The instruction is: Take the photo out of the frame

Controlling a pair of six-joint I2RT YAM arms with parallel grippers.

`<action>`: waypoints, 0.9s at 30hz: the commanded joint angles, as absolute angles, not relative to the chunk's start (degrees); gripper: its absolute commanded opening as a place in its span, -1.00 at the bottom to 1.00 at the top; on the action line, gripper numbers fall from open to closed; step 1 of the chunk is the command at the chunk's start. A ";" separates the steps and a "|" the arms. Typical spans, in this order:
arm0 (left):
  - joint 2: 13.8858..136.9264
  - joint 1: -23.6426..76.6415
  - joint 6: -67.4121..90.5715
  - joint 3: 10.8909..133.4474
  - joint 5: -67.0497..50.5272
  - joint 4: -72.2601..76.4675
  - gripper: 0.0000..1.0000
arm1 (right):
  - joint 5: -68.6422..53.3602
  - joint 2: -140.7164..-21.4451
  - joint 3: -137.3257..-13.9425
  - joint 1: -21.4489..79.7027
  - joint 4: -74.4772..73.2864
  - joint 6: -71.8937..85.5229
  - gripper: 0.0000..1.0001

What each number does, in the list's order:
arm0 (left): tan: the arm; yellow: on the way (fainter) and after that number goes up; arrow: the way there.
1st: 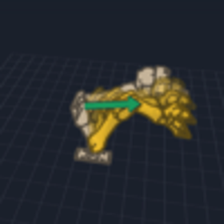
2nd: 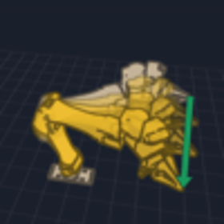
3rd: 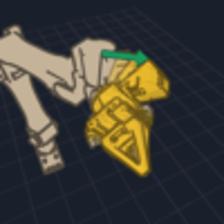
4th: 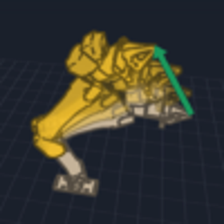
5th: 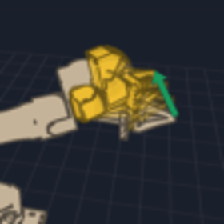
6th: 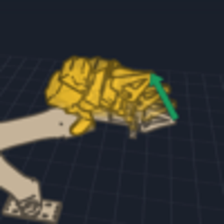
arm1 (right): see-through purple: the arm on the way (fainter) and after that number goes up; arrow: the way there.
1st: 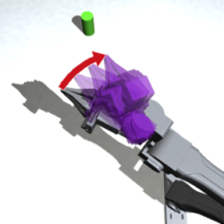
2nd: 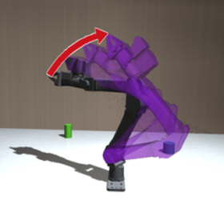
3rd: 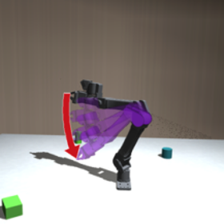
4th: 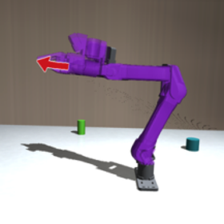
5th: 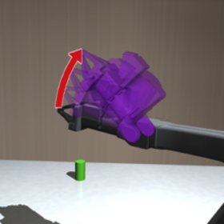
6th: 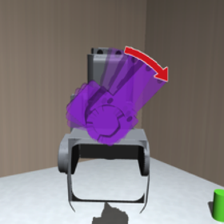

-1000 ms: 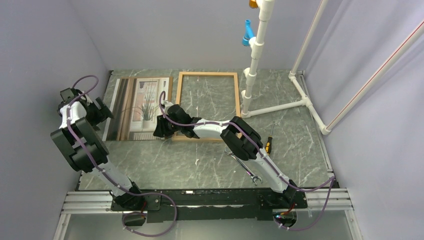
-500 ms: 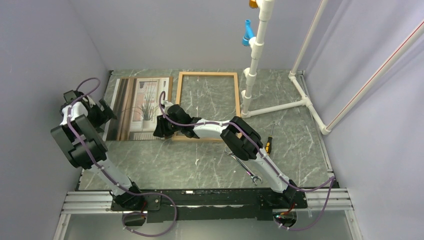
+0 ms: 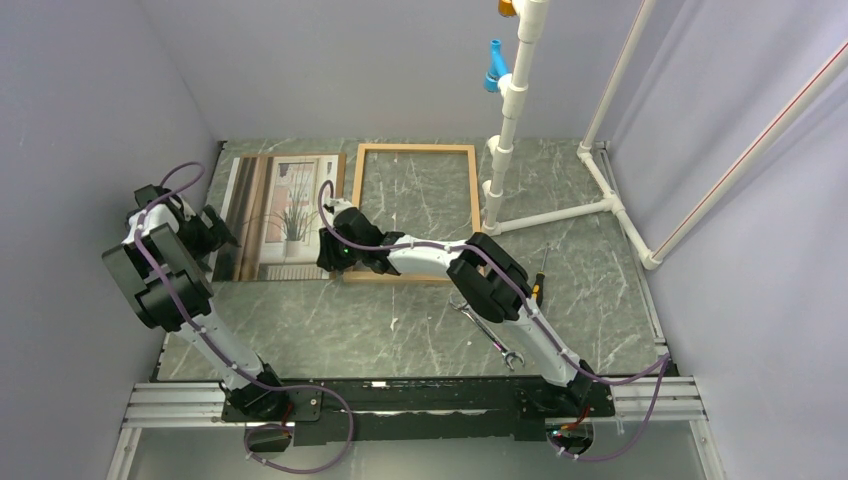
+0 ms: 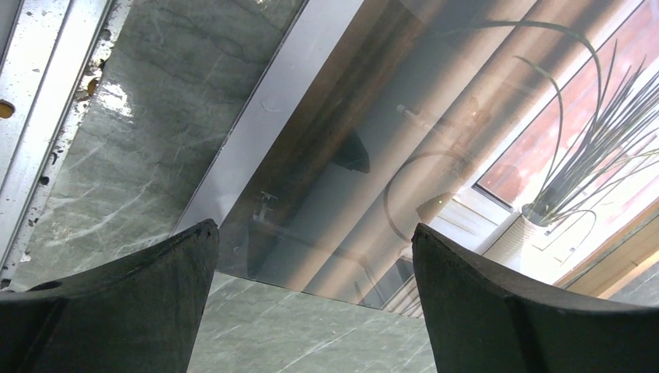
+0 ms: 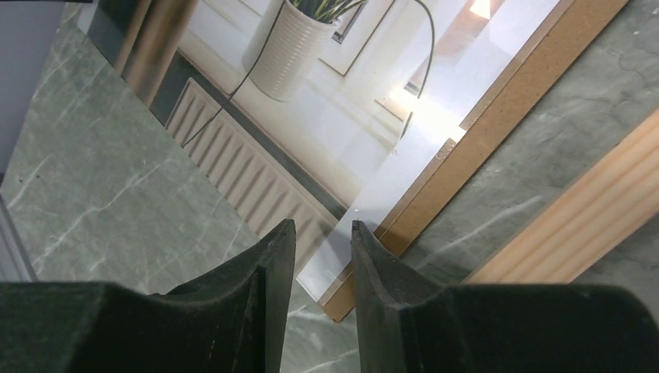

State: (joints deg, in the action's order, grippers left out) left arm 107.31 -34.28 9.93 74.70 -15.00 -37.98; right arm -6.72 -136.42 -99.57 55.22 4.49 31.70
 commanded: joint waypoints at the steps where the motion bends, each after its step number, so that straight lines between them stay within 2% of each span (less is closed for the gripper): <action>1: 105.36 -34.14 9.28 76.35 -12.93 -37.83 0.92 | -4.75 -136.17 -99.54 54.73 -1.40 27.93 -0.28; 13: 104.53 -32.44 8.60 76.09 -5.03 -37.64 0.99 | -7.76 -137.29 -100.75 54.76 -1.69 27.95 -0.26; 27: 109.42 -32.38 6.91 77.24 -7.64 -38.90 0.99 | -9.25 -136.56 -100.02 54.69 -0.73 27.95 -0.24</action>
State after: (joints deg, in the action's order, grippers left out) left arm 108.97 -32.47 8.38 75.48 -6.26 -38.57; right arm -8.25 -136.31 -100.22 54.94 3.07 28.93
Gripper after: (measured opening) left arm 0.994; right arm 0.374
